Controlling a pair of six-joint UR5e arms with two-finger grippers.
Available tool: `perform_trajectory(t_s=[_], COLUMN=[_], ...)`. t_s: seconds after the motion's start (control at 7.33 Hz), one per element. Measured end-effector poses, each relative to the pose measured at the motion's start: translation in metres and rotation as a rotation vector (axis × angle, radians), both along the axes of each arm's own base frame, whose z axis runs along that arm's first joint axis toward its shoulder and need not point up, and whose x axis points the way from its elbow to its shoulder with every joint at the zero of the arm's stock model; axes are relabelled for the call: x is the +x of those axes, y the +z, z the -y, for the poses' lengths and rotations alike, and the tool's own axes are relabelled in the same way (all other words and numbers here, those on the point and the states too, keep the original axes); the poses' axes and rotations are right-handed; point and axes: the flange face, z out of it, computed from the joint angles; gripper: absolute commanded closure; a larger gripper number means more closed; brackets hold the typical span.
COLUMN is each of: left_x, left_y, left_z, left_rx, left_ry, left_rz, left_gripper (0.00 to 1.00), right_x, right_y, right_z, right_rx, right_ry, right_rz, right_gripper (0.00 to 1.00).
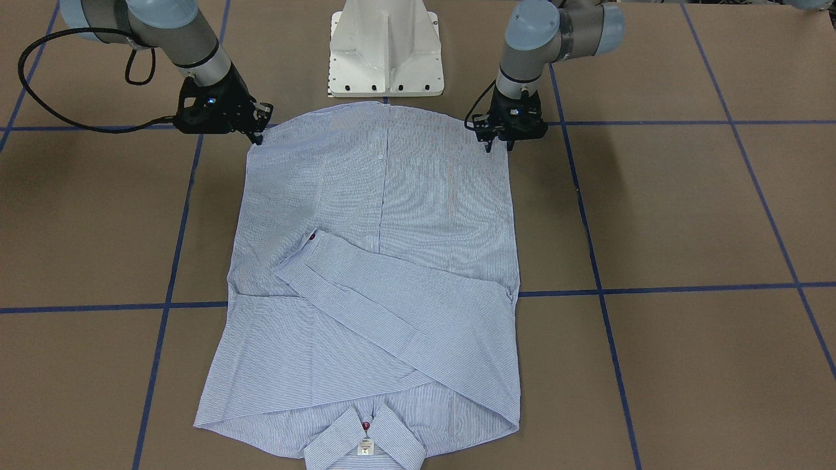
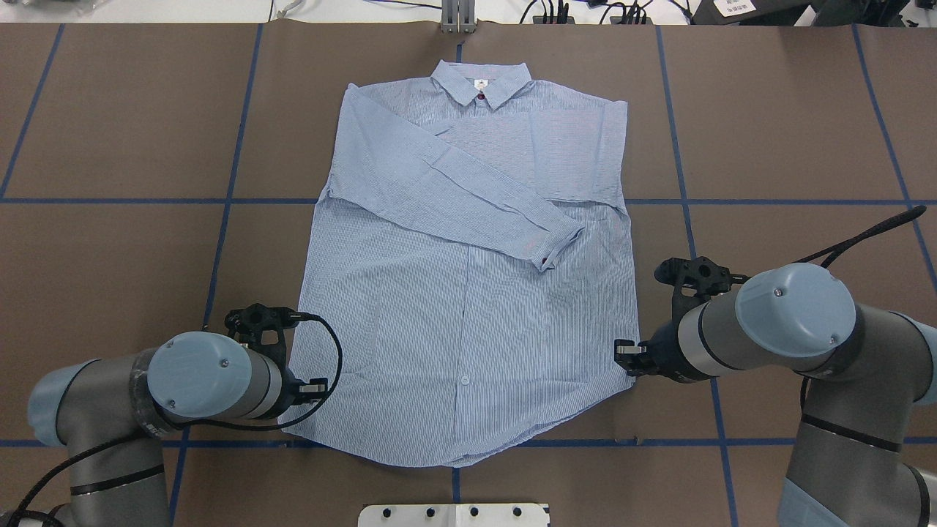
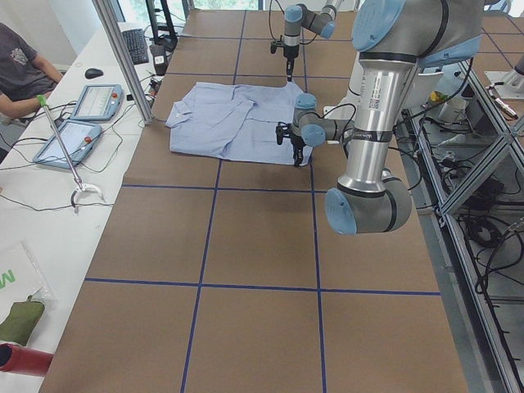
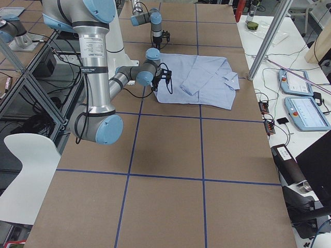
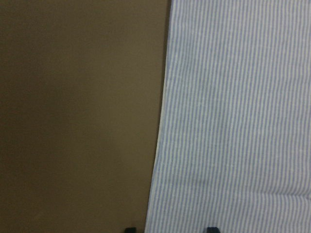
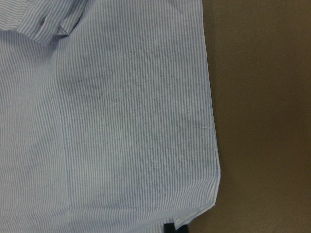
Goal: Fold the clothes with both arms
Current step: 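Grasp the hem corners nearest the robot with both grippers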
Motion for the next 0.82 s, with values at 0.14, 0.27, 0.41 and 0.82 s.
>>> perform_trajectory(t_s=[0.14, 0.27, 0.41, 0.82], left_x=[0.0003, 0.0001, -0.0001, -0.0017], left_y=[-0.0006, -0.001, -0.0012, -0.0026], left_z=[0.0, -0.0001, -0.0002, -0.0007], left_rx=[0.0, -0.001, -0.001, 0.0], left_ry=[0.0, 0.0, 0.0, 0.0], left_rz=[-0.001, -0.002, -0.002, -0.006], left_gripper=[0.58, 0.58, 0.6, 0.7], right_x=[0.0009, 0.002, 0.0027, 0.003], right_y=[0.0004, 0.0011, 0.0016, 0.0026], right_z=[0.001, 0.0021, 0.0028, 0.0033], right_rx=[-0.002, -0.005, -0.007, -0.009], right_ry=[0.0, 0.0, 0.0, 0.001], right_rz=[0.0, 0.0, 0.0, -0.002], right_gripper=[1.0, 1.0, 1.0, 1.0])
